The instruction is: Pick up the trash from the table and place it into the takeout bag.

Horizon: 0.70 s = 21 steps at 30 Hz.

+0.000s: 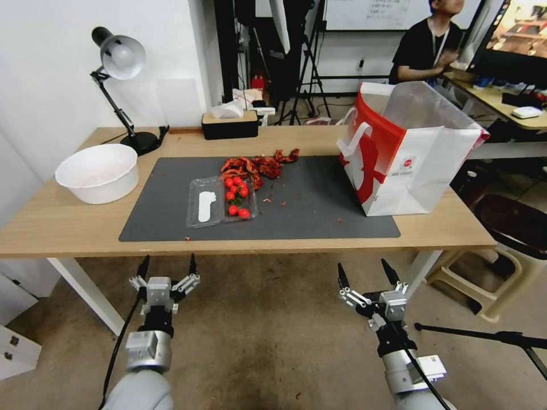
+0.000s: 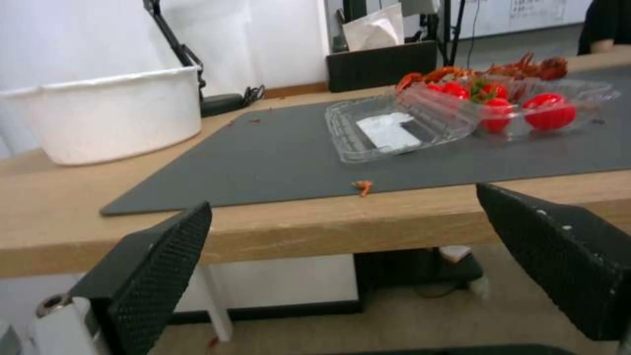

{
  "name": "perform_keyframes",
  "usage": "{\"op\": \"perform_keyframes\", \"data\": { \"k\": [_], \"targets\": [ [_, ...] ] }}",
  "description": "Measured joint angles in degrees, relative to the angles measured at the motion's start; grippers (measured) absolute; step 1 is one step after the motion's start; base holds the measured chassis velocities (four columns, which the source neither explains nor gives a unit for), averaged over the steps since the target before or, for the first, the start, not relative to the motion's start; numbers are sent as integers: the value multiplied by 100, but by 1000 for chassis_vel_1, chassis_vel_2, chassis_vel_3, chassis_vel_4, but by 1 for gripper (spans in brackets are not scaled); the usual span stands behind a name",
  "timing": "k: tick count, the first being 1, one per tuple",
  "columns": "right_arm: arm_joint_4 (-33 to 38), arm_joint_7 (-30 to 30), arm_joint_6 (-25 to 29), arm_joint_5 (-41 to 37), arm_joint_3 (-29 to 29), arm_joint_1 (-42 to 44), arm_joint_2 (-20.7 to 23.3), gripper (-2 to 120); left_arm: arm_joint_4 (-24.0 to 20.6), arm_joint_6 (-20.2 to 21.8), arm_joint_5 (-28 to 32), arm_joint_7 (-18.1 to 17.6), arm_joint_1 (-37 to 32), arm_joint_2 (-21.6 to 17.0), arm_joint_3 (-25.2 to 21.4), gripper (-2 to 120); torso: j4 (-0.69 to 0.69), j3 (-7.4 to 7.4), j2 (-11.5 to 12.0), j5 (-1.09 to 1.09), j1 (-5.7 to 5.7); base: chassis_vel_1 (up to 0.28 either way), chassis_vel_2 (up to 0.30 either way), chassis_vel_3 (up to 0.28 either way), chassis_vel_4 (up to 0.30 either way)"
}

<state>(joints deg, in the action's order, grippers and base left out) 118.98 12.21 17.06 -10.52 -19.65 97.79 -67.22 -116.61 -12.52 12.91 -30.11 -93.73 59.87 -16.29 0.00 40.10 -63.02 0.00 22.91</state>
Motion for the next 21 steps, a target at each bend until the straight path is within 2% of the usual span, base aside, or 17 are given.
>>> {"op": "perform_keyframes", "data": {
  "k": [8,21],
  "targets": [
    [-94,-9,-79,-35,31,-145,1,100,55,-277,240,307,-60,129,-110,100,0,1,0,0,0,0,0,0,0],
    [-108,4,-104,-58,39,-164,-4,100,54,-275,237,326,-76,157,-109,100,0,1,0,0,0,0,0,0,0]
  ]
}}
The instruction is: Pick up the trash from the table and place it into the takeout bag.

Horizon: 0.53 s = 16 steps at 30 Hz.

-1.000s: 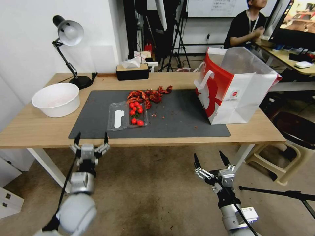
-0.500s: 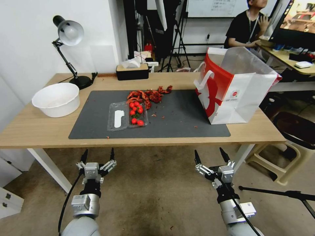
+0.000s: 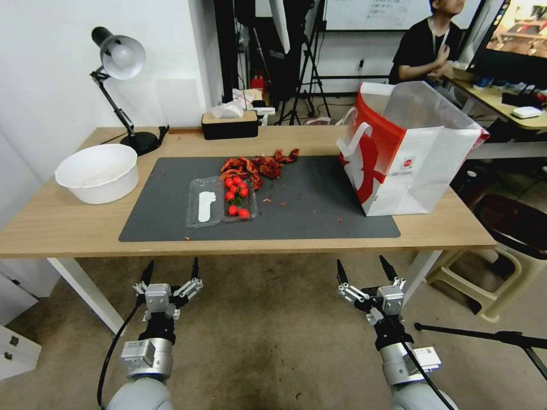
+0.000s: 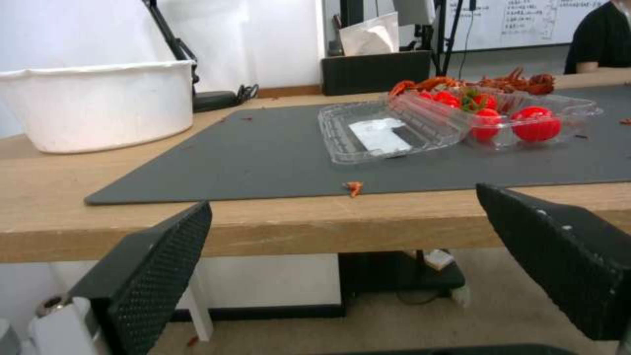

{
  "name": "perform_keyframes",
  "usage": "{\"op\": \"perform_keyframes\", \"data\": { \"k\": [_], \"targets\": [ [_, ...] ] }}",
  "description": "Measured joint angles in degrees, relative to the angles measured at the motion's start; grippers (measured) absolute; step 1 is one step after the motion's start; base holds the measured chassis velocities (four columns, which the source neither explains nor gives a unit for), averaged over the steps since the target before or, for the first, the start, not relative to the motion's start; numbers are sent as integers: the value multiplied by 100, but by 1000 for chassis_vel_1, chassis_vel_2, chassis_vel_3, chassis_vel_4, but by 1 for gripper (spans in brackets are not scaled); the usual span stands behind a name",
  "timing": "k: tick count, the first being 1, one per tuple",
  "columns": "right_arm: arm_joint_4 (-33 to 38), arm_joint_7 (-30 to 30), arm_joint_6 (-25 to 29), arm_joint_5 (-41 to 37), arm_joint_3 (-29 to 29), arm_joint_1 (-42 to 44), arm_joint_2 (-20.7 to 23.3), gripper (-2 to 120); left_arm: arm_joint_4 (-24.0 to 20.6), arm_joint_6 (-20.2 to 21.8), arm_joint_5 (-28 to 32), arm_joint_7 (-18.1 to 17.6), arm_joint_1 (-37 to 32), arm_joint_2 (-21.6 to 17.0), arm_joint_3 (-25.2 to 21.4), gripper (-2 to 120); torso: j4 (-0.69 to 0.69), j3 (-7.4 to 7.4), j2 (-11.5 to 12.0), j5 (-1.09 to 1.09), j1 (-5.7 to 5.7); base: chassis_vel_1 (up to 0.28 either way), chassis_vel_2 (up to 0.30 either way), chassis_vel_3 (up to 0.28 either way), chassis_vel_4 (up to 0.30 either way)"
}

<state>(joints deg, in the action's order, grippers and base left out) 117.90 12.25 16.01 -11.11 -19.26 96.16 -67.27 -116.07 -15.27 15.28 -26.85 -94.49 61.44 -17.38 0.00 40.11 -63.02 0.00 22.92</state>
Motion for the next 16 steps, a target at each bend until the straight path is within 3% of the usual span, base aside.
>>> {"op": "perform_keyframes", "data": {
  "k": [16],
  "targets": [
    [0,3,-1,-3,0,2,-1,100,0,10,-2,-2,8,-2,5,100,0,0,0,0,0,0,0,0,0]
  ]
}}
